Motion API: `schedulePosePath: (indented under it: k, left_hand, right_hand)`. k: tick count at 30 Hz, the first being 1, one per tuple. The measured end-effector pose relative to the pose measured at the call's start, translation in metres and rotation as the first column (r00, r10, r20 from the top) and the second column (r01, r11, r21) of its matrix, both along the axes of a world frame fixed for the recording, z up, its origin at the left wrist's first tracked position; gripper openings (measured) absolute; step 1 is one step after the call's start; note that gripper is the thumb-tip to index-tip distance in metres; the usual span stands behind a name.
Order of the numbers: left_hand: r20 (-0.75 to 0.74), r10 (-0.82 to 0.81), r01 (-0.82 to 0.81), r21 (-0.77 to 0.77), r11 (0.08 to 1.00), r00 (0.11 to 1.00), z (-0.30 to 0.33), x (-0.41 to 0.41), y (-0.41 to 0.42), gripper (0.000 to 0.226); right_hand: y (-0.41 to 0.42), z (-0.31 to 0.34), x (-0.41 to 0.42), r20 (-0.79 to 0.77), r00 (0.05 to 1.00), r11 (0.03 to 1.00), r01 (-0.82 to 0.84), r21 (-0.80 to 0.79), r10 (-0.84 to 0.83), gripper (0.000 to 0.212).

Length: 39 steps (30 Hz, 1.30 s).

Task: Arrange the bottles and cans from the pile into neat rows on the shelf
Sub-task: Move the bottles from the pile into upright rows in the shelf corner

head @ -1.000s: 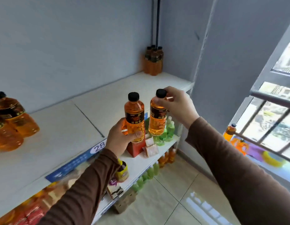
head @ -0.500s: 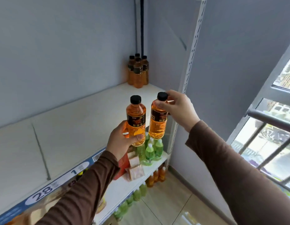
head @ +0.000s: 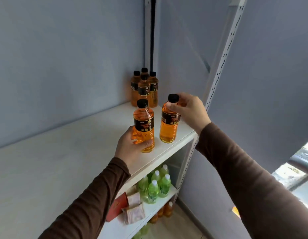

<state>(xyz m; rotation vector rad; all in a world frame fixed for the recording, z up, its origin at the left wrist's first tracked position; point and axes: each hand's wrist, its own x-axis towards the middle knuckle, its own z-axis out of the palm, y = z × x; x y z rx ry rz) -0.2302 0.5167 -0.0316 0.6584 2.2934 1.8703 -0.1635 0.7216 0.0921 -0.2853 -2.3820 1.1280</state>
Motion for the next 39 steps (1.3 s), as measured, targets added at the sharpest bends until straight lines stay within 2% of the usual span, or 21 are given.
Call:
schedulePosePath:
  k: [4,12,20,26,29,34,36,39]
  left_hand:
    - [0.01,0.071,-0.071,-0.005,0.997,0.997,-0.004,-0.03,0.029,0.048]
    - [0.067,0.245,-0.244,-0.024,0.969,0.967,-0.011,-0.089,0.103,0.049]
    - [0.054,0.403,-0.399,-0.072,0.914,0.914,-0.018,-0.133,0.147,0.042]
    - [-0.014,0.436,-0.434,-0.135,0.891,0.9,-0.023,-0.152,0.156,0.058]
    - [-0.001,0.428,-0.425,-0.13,0.896,0.904,-0.027,-0.157,0.159,0.062]
    - [-0.028,0.422,-0.422,-0.128,0.898,0.906,-0.029,-0.159,0.158,0.072]
    - [-0.072,0.407,-0.413,-0.185,0.892,0.911,-0.031,-0.158,0.156,0.074]
    - [-0.1,0.37,-0.383,-0.242,0.891,0.924,-0.036,-0.158,0.152,0.076]
  right_hand:
    - [0.035,-0.001,-0.051,-0.009,1.0,0.999,-0.028,-0.037,0.028,0.035]
    - [0.099,-0.019,-0.155,0.022,0.986,0.982,-0.16,-0.096,0.163,0.014]
    - [0.118,-0.031,-0.216,0.06,0.987,0.989,-0.146,0.006,0.146,0.031]
    - [0.12,-0.033,-0.232,0.091,0.98,0.983,-0.18,0.031,0.176,0.043]
    - [0.12,-0.03,-0.235,0.053,0.985,0.981,-0.171,0.095,0.166,0.031]
    - [0.122,-0.017,-0.232,0.128,0.981,0.939,-0.177,0.295,0.145,0.033]
    - [0.123,-0.009,-0.231,0.158,0.978,0.881,-0.19,0.434,0.133,0.038]
    - [0.124,0.005,-0.232,0.174,0.976,0.742,-0.212,0.636,0.129,0.039]
